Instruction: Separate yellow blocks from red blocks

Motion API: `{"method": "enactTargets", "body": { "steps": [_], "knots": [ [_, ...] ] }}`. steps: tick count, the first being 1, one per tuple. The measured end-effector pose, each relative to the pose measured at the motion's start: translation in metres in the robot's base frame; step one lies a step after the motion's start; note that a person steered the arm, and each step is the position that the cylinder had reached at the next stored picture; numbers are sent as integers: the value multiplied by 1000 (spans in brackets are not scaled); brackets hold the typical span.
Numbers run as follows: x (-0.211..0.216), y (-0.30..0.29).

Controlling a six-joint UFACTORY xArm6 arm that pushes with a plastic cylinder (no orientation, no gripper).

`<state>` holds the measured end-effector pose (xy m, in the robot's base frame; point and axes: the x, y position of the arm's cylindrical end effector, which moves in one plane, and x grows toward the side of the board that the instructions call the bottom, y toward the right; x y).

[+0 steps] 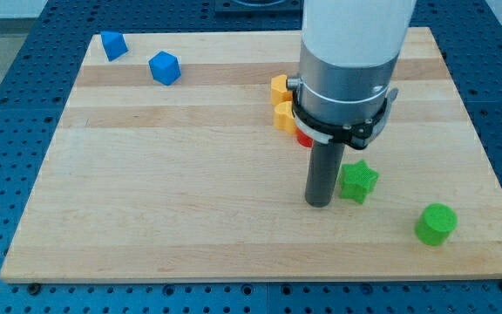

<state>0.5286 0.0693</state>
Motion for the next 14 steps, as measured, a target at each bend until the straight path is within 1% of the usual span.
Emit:
{"method": "enactTargets", "body": {
  "steps": [2,3,5,7,9,11,14],
  "knots": [
    [0,22],
    [0,20],
    [-7,-23],
    [-58,-25],
    [-86,-24],
    [-128,-25],
    [-143,-27]
  ]
}}
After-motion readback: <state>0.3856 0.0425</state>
